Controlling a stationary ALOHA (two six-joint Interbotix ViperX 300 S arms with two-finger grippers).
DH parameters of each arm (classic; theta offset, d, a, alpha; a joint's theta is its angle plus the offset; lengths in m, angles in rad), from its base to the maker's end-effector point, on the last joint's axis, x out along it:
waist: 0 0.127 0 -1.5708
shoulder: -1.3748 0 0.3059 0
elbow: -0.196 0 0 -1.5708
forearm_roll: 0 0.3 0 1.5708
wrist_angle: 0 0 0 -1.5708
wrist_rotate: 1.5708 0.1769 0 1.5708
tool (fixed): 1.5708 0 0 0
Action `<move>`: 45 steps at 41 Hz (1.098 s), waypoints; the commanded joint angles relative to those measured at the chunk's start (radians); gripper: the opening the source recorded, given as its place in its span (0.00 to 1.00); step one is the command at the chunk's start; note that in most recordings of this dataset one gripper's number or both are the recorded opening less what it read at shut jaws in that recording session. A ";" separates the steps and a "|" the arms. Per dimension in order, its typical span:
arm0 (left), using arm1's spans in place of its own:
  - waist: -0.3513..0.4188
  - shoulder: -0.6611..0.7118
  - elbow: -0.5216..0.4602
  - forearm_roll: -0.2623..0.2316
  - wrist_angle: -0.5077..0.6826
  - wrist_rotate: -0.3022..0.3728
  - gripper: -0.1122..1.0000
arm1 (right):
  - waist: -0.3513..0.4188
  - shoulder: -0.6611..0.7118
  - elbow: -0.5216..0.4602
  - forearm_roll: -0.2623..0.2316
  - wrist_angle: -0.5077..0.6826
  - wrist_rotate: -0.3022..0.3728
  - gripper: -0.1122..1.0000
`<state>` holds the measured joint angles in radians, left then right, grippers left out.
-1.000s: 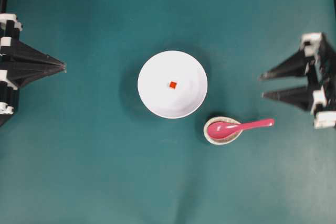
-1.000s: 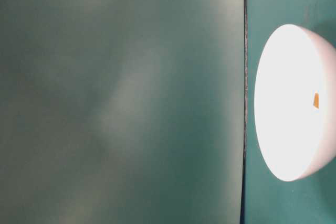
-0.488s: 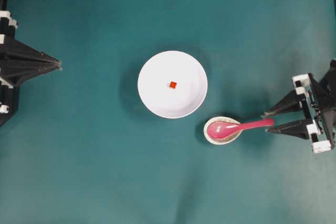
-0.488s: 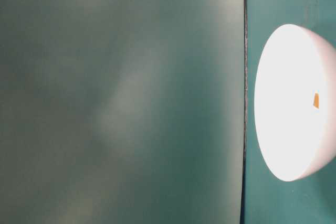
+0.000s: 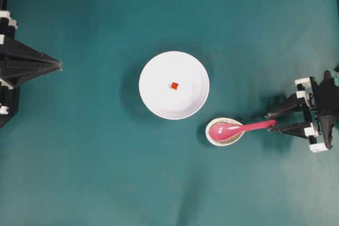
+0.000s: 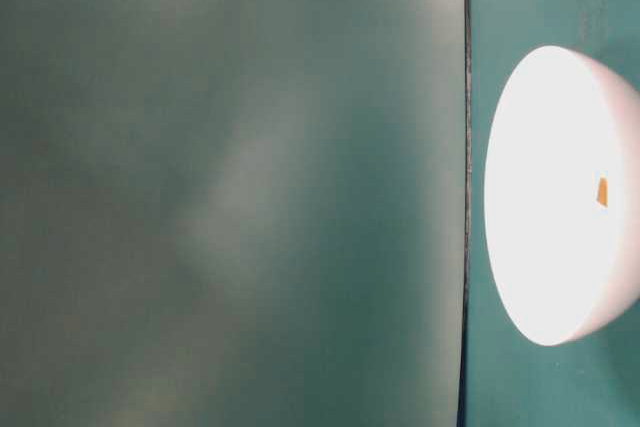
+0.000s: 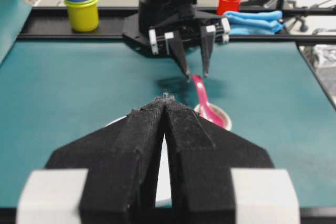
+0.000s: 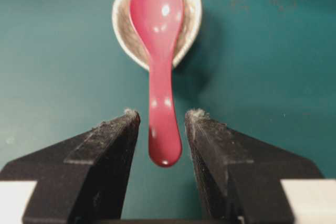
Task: Grip the spoon and scoop the red block from the bowl with right arm.
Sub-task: 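Close the right gripper on the pink spoon handle end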
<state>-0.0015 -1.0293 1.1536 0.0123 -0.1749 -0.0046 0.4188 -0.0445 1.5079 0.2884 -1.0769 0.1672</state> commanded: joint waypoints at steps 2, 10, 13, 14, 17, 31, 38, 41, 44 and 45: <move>0.002 0.003 -0.031 0.002 -0.011 0.000 0.10 | 0.003 0.012 -0.014 0.006 -0.014 0.002 0.54; 0.002 0.005 -0.031 0.003 -0.011 0.000 0.10 | 0.003 0.044 -0.035 0.005 -0.018 0.002 0.53; 0.002 0.003 -0.031 0.003 -0.009 0.000 0.10 | 0.003 0.055 -0.046 0.005 -0.018 0.002 0.53; 0.000 0.003 -0.031 0.003 -0.008 0.000 0.10 | 0.003 0.057 -0.048 0.006 -0.020 0.002 0.53; 0.000 0.003 -0.031 0.003 -0.006 0.000 0.10 | 0.003 0.069 -0.054 0.006 -0.018 0.002 0.53; 0.002 0.003 -0.031 0.003 -0.002 0.000 0.10 | 0.002 0.087 -0.067 0.006 -0.017 -0.002 0.53; 0.000 0.005 -0.031 0.003 0.003 0.000 0.10 | 0.002 0.087 -0.066 0.008 -0.015 -0.005 0.48; 0.002 0.003 -0.031 0.003 0.005 0.000 0.10 | 0.002 0.087 -0.067 0.008 -0.017 -0.008 0.42; 0.000 0.003 -0.031 0.003 0.006 0.000 0.10 | 0.002 0.087 -0.067 0.006 -0.017 -0.012 0.36; 0.002 0.003 -0.031 0.002 0.006 0.000 0.10 | 0.002 0.087 -0.067 0.008 -0.017 -0.012 0.34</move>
<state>-0.0015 -1.0293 1.1536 0.0123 -0.1657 -0.0046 0.4188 0.0491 1.4481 0.2930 -1.0845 0.1565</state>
